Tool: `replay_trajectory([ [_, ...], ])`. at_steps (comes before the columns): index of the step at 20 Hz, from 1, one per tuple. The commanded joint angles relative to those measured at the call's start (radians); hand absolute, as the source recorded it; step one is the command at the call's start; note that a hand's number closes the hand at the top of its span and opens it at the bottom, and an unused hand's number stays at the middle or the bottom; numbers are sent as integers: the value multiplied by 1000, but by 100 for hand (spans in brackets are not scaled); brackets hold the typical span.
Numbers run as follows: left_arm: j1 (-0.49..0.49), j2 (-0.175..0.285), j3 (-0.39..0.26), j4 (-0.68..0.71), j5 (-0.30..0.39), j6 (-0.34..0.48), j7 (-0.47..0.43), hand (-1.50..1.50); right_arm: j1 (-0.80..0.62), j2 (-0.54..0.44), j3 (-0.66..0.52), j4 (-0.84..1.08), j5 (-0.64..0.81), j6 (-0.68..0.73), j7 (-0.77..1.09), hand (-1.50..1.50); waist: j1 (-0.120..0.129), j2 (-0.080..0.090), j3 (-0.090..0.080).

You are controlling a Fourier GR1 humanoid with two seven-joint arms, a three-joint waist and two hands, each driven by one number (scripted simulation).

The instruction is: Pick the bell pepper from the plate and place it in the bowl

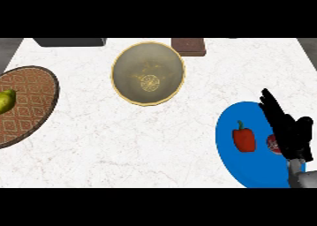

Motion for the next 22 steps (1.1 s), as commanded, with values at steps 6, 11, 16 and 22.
replay_trajectory([
  [6, 68, -4, -60, 70, 12, -74, 51, 0, -189, 291, 37, -341, -424, 318, -250, -150, 32, -28, 12],
  [11, 118, -13, -45, 128, 57, -168, 25, 0, 104, 251, -120, -411, -231, 107, -486, -150, -21, -16, 0],
  [16, 114, 4, -14, 103, 56, -212, 68, 0, 345, 152, -151, -521, -212, 286, -630, -150, 5, -14, 0],
  [22, 72, -21, -12, 157, 38, -200, 48, 0, 456, -61, -375, -526, -196, 330, -534, -150, -9, -12, -1],
])
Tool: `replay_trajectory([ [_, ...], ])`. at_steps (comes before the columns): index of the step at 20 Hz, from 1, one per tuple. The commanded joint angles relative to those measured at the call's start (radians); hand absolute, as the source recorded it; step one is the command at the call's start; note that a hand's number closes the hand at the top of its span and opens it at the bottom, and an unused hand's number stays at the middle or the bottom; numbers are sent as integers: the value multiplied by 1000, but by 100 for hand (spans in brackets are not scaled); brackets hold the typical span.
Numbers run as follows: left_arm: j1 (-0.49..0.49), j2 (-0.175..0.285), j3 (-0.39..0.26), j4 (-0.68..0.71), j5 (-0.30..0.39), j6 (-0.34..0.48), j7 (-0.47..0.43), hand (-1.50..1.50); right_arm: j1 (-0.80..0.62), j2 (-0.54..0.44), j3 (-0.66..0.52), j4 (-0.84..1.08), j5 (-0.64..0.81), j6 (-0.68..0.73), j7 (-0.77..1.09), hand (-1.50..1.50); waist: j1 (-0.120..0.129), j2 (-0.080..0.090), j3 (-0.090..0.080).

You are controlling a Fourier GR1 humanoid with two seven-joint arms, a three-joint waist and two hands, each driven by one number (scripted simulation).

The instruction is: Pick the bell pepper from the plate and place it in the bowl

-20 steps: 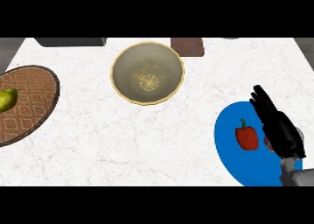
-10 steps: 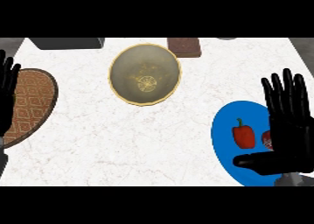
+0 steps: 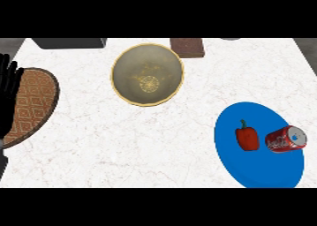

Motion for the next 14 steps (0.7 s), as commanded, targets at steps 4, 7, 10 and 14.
replay_trajectory([
  [4, -26, -11, -6, -7, -28, 11, 21, 0, 132, -264, -253, -2, -66, 150, 119, -150, 2, 0, 0],
  [7, -30, -30, -2, 49, -12, -25, -8, 0, 130, -380, -259, 72, 42, 238, 110, -150, 11, 6, -1],
  [10, -4, -25, -11, -23, -29, -9, 18, 0, 144, -430, -255, 136, 106, 337, 60, -150, 29, 2, 1],
  [14, -13, -59, -14, 2, -48, -10, -6, 0, 140, -473, -256, 100, 205, 377, 67, -150, 20, 3, 0],
])
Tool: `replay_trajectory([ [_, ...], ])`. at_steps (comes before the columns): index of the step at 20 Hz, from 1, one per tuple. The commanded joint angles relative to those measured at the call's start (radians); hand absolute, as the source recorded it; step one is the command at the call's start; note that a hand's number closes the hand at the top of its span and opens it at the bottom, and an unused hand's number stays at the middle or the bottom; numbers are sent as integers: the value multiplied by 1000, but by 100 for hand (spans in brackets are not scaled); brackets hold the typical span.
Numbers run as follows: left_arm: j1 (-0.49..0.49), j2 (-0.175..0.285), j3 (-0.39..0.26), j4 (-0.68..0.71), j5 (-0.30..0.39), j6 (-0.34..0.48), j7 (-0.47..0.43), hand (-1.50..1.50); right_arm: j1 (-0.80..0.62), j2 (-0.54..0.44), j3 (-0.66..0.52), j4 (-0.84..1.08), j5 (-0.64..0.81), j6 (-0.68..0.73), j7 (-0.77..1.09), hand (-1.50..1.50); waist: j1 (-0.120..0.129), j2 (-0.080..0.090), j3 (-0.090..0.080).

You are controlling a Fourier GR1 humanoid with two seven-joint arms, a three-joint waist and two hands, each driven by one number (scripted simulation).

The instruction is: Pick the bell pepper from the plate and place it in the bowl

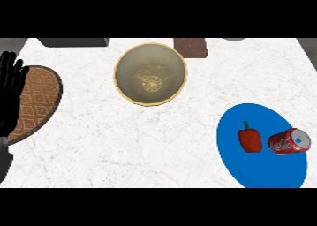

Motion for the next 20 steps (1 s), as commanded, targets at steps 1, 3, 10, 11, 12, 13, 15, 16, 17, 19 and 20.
replay_trajectory([
  [1, 4, 1, 27, 19, 9, -31, -3, 0, 21, -64, -29, 71, 112, 113, -90, -150, 0, 0, 0],
  [3, -15, -26, 14, -12, -33, 6, 27, 0, -4, -7, 11, -13, 132, 91, 12, -150, 2, 0, 0],
  [10, -35, -85, 17, 40, -79, -27, 8, 0, -222, 71, 122, 245, 337, 98, -66, -150, 12, 2, 0],
  [11, -5, -49, 70, 35, -60, -74, 5, 0, -183, 116, 112, 178, 354, 86, -49, -150, 7, 1, 0],
  [12, -13, -46, 89, 34, -59, -86, -4, 0, -186, 92, 86, 233, 366, 124, -95, -150, 6, 1, 0],
  [13, -21, -95, 47, 36, -97, -59, 1, 0, -204, 143, 120, 174, 382, 97, -38, -150, 5, 1, 0],
  [15, -26, -89, 62, 15, -98, -61, 52, 0, -258, 153, 127, 195, 394, 111, 15, -150, 7, 1, 0],
  [16, -39, -64, 99, 32, -88, -76, 42, 0, -192, 199, 157, 161, 434, 86, -13, -150, 4, 0, 0],
  [17, -26, -90, 82, -11, -100, -65, 68, 0, -233, 175, 138, 259, 455, 119, -71, -150, 6, 0, 0],
  [19, -57, -82, 113, 80, -91, -114, 21, 0, -295, 238, 196, 270, 485, 76, -17, -150, 6, 1, 0],
  [20, 57, -76, 113, -75, -89, -103, 51, 0, -258, 226, 172, 282, 501, 83, -58, -150, 10, -1, 0],
])
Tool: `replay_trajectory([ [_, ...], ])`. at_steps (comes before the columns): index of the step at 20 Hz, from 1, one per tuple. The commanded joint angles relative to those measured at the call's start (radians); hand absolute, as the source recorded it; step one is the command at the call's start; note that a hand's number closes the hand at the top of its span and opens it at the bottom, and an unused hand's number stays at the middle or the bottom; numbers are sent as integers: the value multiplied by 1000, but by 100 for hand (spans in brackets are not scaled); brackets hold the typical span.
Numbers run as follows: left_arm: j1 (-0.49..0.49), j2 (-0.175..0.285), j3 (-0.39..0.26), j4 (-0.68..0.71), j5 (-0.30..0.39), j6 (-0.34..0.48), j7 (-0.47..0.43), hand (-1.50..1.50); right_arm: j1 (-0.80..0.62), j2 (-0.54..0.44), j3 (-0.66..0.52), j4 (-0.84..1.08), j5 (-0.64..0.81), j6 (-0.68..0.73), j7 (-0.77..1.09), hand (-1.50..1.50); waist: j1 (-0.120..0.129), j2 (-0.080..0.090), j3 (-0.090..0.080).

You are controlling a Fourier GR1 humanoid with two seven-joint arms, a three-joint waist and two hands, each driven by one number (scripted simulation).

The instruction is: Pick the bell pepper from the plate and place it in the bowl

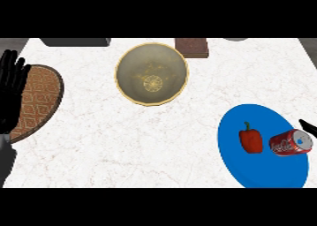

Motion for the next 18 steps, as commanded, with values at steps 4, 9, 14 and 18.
replay_trajectory([
  [4, -19, -50, 16, -7, -55, 7, 14, 0, -125, 80, 53, 139, 133, -26, 16, -150, 2, 1, 0],
  [9, -22, -58, 60, 39, -56, -57, -12, 0, -137, 159, 69, 199, 206, -88, -38, -150, -1, 0, 0],
  [14, 17, -60, 85, -22, -80, -66, 25, 0, -127, 157, 57, 206, 231, -76, -130, -150, -1, -1, 0],
  [18, -11, -77, 95, 39, -97, -93, -3, 0, -210, 183, 56, 257, 238, -79, -133, -150, -1, 0, 0],
])
